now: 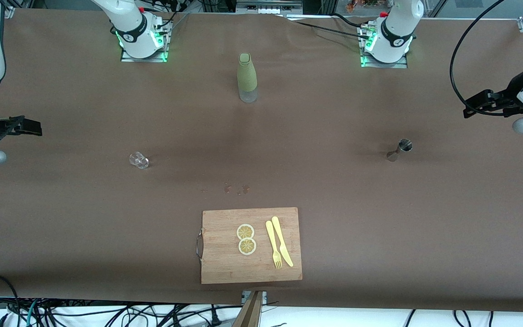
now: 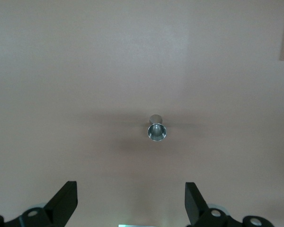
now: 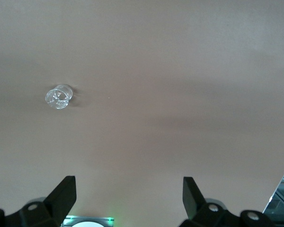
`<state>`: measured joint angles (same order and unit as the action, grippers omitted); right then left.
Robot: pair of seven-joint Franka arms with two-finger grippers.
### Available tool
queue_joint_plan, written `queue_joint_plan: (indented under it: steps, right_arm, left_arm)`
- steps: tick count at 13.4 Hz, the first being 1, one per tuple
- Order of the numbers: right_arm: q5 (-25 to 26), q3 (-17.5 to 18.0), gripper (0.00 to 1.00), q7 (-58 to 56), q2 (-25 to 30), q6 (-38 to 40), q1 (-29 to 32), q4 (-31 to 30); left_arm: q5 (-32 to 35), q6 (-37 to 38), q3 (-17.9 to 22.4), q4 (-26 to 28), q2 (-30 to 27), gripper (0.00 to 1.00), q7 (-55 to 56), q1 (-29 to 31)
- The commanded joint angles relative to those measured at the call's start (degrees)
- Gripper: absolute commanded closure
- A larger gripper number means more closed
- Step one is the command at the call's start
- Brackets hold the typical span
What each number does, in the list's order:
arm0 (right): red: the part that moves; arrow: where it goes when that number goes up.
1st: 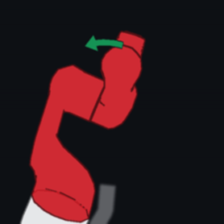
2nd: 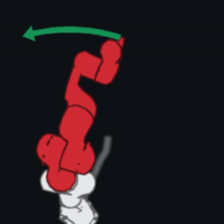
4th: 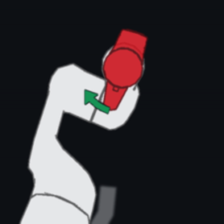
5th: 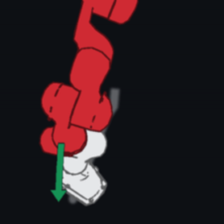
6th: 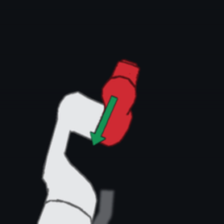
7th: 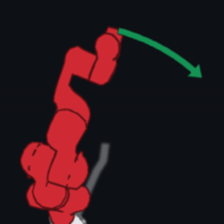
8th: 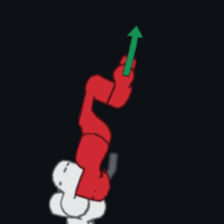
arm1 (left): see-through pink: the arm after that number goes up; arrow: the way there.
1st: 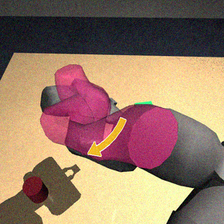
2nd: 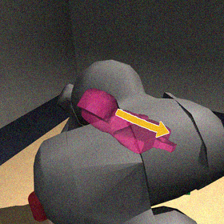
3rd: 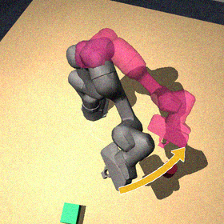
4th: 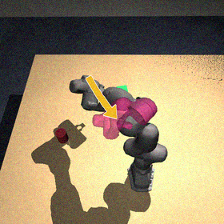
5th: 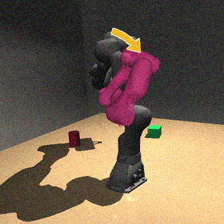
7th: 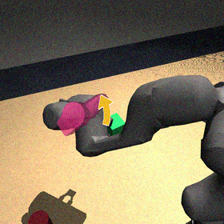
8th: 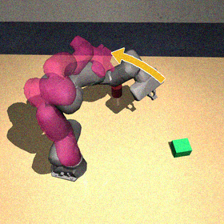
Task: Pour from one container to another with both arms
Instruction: 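Move the right gripper toward the glass cup while the left gripper approaches the jigger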
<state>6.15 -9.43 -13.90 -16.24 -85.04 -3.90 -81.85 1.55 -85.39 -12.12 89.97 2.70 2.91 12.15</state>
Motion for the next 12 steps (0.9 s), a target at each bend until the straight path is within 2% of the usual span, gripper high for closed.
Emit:
queue_joint_plan:
  steps: [1, 6, 9, 12]
  right_arm:
    - [0.3, -0.1, 0.00, -5.2, -1.0, -1.0, 0.2, -0.1]
    - [-0.3, -0.1, 0.00, -12.7, -1.7, -2.0, 0.3, -0.1]
    - [-4.9, -0.2, 0.00, -21.9, -2.7, -2.9, 1.0, -0.1]
    - [-6.4, -0.2, 0.00, -27.7, -3.4, -3.0, 1.9, -0.1]
  left_arm:
    - [-1.1, 0.4, -0.4, 0.1, -0.3, 0.00, -0.4, 0.7]
    - [1.5, -2.7, -0.1, 0.3, 0.5, 0.00, -5.4, 1.3]
    - [0.8, -9.5, 0.3, 2.1, 2.0, 0.00, -20.4, 4.6]
    - [0.3, -11.1, 0.6, 2.4, 3.4, 0.00, -30.9, 6.6]
